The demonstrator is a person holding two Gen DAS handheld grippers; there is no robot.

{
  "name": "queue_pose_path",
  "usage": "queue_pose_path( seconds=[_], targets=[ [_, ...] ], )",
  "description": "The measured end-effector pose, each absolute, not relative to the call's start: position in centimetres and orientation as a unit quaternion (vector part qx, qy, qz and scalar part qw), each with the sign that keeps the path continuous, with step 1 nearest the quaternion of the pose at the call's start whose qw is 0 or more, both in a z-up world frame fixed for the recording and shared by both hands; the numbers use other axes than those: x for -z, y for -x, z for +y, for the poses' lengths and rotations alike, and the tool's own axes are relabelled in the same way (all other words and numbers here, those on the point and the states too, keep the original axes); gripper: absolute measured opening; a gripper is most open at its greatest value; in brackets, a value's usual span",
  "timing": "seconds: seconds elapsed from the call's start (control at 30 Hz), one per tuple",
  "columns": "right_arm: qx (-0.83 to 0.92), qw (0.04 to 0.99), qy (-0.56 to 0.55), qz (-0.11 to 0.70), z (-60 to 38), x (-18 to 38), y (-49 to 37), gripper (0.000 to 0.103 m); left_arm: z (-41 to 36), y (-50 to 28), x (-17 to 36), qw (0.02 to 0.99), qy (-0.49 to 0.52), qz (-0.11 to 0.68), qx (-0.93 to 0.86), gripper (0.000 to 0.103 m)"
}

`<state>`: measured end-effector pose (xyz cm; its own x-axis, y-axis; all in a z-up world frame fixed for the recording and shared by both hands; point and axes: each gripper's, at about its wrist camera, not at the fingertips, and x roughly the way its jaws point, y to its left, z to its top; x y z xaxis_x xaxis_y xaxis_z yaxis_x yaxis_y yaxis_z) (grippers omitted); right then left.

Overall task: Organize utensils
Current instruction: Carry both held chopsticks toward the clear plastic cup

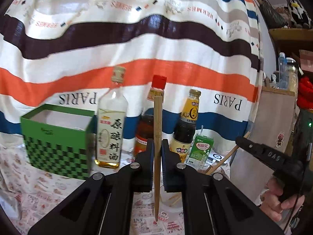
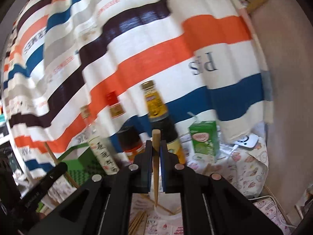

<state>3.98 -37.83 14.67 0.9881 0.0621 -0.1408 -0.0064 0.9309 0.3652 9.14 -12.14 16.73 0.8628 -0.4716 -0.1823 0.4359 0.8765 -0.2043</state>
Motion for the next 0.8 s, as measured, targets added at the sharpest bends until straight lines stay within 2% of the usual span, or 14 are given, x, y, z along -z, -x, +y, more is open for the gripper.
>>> queue_pose_path(
  seconds=[0.13,0.37,0.53,0.8],
  targets=[
    [-0.003,0.977,-0.192,0.088,-39.1,-13.9,-5.2,0.006,-13.9,-10.9,-15.3,0.958,0.082,0.132,0.239,0.006],
    [0.012,0.965,-0.179,0.194,-40.2,-11.7,-8.9,0.006,-16.2,-12.7,-15.8,0.957,0.080,0.116,0.255,0.006],
    [0.004,0.959,-0.180,0.218,-40.5,-10.8,-9.8,0.007,-18.5,-14.5,-15.1,0.960,0.057,0.114,0.251,0.006],
    [-0.002,0.951,-0.177,0.255,-40.2,-9.8,-11.1,0.008,-19.1,-17.0,-10.9,0.953,0.047,0.172,0.245,0.006]
  ],
)
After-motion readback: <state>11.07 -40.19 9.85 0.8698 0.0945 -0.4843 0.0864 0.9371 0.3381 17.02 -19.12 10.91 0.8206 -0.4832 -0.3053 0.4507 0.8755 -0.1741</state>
